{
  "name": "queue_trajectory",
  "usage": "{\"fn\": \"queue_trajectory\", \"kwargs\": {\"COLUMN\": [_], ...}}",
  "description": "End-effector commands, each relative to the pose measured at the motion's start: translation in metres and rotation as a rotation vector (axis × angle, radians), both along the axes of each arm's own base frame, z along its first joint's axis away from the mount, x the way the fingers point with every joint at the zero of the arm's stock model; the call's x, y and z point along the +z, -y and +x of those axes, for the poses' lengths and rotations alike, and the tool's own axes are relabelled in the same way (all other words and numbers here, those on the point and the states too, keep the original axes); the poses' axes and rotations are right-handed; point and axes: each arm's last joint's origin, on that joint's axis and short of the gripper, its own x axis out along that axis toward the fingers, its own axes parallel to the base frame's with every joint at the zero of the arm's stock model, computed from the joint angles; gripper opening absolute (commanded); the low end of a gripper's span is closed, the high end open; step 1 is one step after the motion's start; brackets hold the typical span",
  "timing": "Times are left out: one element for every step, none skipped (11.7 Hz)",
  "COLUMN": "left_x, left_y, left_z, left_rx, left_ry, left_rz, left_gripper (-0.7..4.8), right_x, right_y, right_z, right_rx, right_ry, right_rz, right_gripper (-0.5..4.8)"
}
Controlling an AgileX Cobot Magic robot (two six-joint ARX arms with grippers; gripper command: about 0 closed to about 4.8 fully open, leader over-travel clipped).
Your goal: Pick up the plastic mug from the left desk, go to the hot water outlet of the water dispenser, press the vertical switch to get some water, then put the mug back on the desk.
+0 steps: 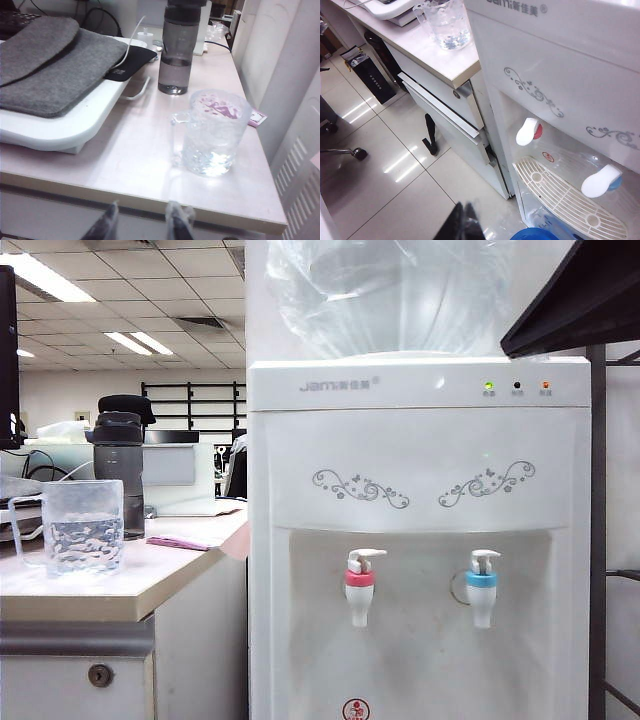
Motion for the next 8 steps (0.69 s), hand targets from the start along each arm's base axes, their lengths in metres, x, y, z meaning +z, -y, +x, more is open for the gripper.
{"fn": "queue_trajectory", "kwargs": {"left_x": [0.001, 0.001, 0.000, 0.001, 0.001, 0.001, 0.001, 0.001], "left_y": [0.000, 0.000, 0.000, 0.000, 0.000, 0.000, 0.000, 0.000], "left_z": [0.000, 0.000, 0.000, 0.000, 0.000, 0.000, 0.000, 0.000], "left_rx": [0.001, 0.000, 0.001, 0.001, 0.001, 0.000, 0.001, 0.001], "left_ry": [0.006, 0.006, 0.006, 0.007, 0.007, 0.007, 0.006, 0.007], "left_rz": [-0.002, -0.002, -0.002, -0.002, -0.002, -0.002, -0.002, -0.002], "left_gripper": [1.33, 1.33, 1.33, 1.33, 1.33, 1.33, 1.33, 1.33], "right_x": [0.012, 0.005, -0.009, -0.041, -0.067, -0.081, -0.086, -0.086], "right_y": [0.022, 0.060, 0.068, 0.077, 0.081, 0.086, 0.088, 0.088], "right_z": [-0.014, -0.036, -0.036, -0.031, -0.029, -0.026, -0.025, -0.025], "right_rx": [-0.169, -0.441, -0.500, -0.560, -0.624, -0.755, -0.792, -0.792], "right_ry": [0.129, 0.400, 0.466, 0.460, 0.427, 0.446, 0.441, 0.441], "right_rz": [0.021, -0.029, -0.045, -0.025, -0.031, -0.066, -0.078, -0.078], "right_gripper": [-0.06, -0.06, -0.06, -0.06, -0.06, -0.06, -0.06, -0.06]}}
